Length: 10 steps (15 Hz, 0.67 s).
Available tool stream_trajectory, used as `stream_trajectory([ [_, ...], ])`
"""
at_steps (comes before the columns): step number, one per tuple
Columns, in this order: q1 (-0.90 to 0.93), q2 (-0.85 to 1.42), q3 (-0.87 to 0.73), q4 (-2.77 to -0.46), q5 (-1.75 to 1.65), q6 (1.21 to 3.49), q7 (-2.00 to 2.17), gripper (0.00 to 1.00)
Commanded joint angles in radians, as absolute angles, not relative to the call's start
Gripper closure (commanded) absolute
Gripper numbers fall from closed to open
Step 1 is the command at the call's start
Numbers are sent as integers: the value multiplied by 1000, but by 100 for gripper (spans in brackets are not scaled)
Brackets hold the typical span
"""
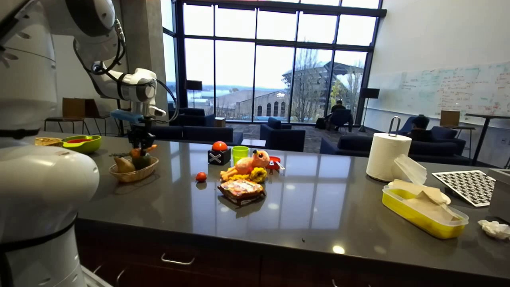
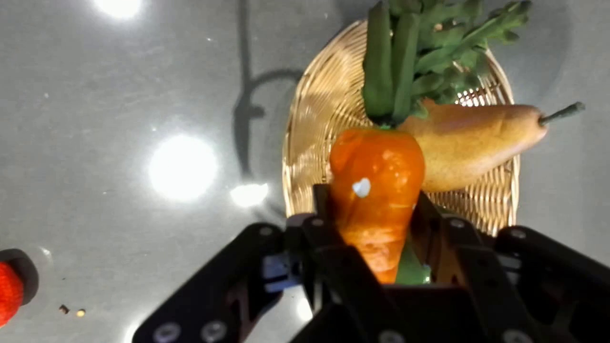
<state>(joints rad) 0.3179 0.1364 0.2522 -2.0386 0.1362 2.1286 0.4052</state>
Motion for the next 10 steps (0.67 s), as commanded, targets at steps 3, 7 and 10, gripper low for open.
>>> stream_trajectory([
  [3, 314, 64, 280, -2116, 213, 2113, 355, 84],
  [7, 314, 83, 294, -2132, 264, 2108, 326, 84],
  [10, 310, 92, 294, -2158, 294, 2116, 284, 84],
])
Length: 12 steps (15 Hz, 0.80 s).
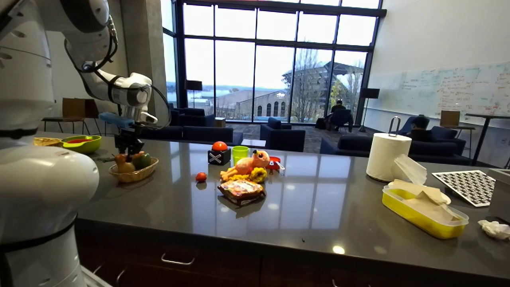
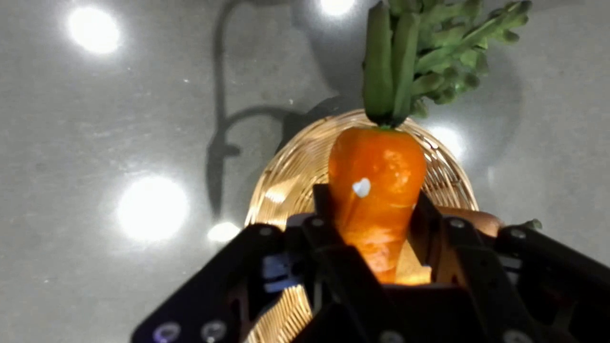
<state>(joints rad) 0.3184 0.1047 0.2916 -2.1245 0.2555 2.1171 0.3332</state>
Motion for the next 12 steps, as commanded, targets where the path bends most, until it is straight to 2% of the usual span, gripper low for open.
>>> stream_trajectory([
  [1, 310, 93, 294, -2163, 301, 2115, 276, 84],
  [12, 302, 187, 277, -2147, 262, 2119, 203, 84],
])
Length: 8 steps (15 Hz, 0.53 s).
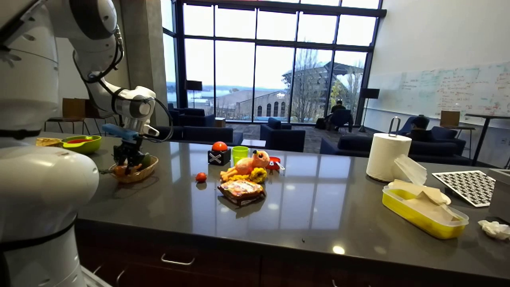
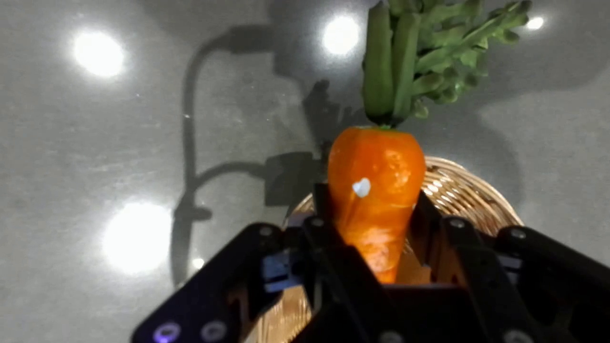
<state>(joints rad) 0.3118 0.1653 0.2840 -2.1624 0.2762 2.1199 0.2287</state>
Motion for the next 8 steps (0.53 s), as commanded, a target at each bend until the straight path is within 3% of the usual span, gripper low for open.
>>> stream_trajectory([
  [1, 301, 192, 275, -2143, 263, 2117, 198, 84],
  [8, 309, 220, 273, -2071, 212, 2110, 191, 84],
])
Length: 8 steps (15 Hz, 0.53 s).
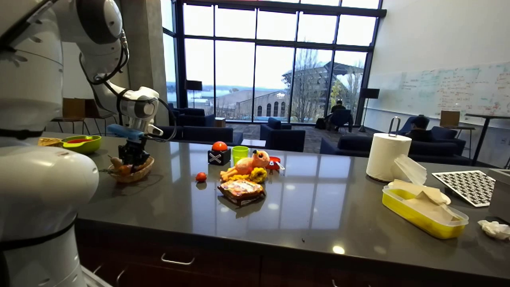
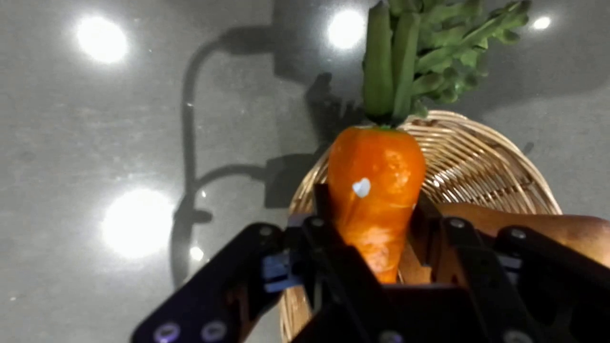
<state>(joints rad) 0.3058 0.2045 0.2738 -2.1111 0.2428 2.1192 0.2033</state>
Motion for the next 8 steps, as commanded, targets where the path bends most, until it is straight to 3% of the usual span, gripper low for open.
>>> stream_trajectory([
  [1, 311, 226, 273, -2059, 202, 2111, 194, 84],
  [3, 313, 238, 272, -2036, 185, 2108, 195, 84],
  [4, 313, 244, 271, -2028, 176, 2104, 198, 67],
  [5, 313, 247, 270, -2021, 169, 2104, 199, 34],
  [6, 313, 246, 269, -2019, 162, 2107, 200, 34],
  [8, 309, 239, 267, -2015, 156, 2108, 201, 24],
])
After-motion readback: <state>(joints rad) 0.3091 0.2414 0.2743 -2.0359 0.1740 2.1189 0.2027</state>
